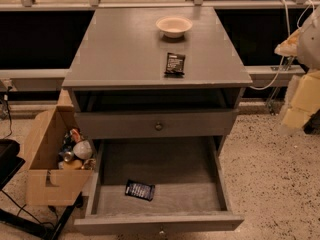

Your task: Pick rxbar blueberry from middle drawer and place on counter

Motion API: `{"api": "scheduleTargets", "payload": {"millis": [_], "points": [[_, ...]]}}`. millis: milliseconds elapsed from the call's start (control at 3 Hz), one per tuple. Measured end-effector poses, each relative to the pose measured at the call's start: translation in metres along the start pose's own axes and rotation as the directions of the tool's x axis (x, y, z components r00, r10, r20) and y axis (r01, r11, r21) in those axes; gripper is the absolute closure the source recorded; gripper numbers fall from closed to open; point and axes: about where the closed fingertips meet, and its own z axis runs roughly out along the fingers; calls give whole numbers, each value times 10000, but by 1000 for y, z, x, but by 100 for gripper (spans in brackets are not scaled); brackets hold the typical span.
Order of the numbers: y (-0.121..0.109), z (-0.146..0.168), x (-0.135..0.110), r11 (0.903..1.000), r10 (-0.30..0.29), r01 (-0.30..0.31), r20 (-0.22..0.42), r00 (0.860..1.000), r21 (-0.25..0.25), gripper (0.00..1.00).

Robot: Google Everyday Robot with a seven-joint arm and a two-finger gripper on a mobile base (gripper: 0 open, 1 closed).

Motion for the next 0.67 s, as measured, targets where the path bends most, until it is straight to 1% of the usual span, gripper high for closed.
{"api": "scheduleTargets", "payload": {"millis": [333, 667], "points": [[1, 2, 0, 10000, 20, -21, 93, 10000, 81, 0], [19, 34, 4, 9993, 118, -142, 690, 9975, 344, 0]]}}
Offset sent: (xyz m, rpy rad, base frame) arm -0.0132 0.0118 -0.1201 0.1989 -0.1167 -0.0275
